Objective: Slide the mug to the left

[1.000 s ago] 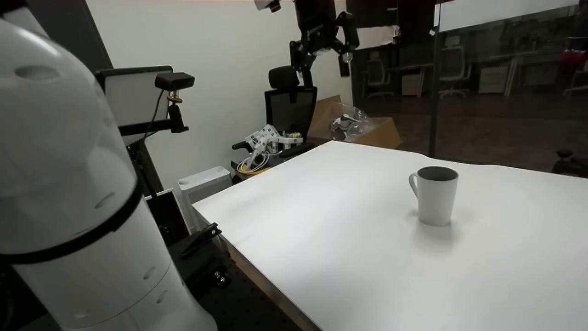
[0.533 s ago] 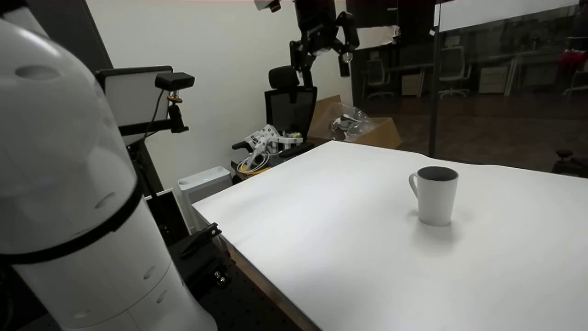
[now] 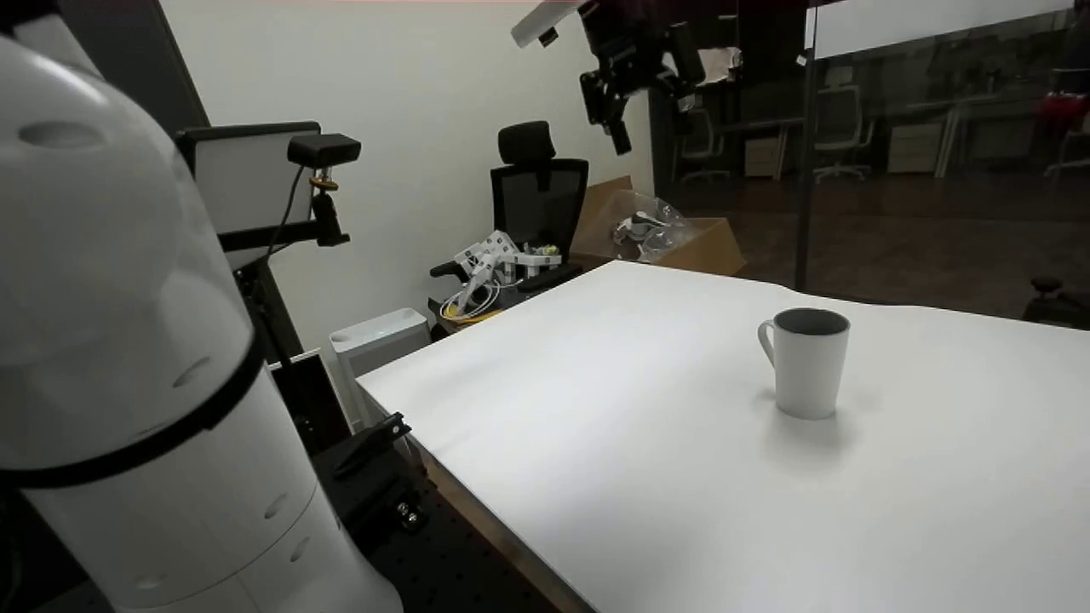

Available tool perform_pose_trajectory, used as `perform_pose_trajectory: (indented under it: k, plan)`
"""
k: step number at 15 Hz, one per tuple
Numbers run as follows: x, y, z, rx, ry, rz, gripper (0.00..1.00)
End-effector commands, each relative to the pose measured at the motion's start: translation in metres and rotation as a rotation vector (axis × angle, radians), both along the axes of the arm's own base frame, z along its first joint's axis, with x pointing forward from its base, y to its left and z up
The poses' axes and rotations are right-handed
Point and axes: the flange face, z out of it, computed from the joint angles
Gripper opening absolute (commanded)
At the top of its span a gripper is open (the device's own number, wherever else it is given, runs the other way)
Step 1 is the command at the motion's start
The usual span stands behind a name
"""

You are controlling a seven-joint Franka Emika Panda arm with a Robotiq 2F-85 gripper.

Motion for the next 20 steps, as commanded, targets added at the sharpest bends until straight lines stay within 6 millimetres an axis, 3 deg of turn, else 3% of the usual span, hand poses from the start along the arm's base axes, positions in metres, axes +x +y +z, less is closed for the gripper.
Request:
perform_pose_trajectory:
  k: [1,4,5,7,11,15,18,19,20]
  plan:
    - [0.025,-0.025,-0.017,0.086,-0.059,-0.077,1.0]
    - [0.04,-0.054,-0.039,0.088,-0.005,0.095,1.0]
    - [0.026,-0.04,-0.032,0.084,-0.028,0.033,1.0]
    - [0.029,-0.049,-0.042,0.087,-0.011,0.037,1.0]
    - [0.032,-0.044,-0.04,0.076,-0.015,0.065,1.0]
    - [0.042,-0.072,-0.06,0.03,0.087,0.298,1.0]
    - [0.043,-0.109,-0.083,-0.027,0.149,0.459,1.0]
    - [0.034,-0.09,-0.075,0.006,0.116,0.381,1.0]
    - [0.034,-0.101,-0.082,-0.003,0.134,0.413,1.0]
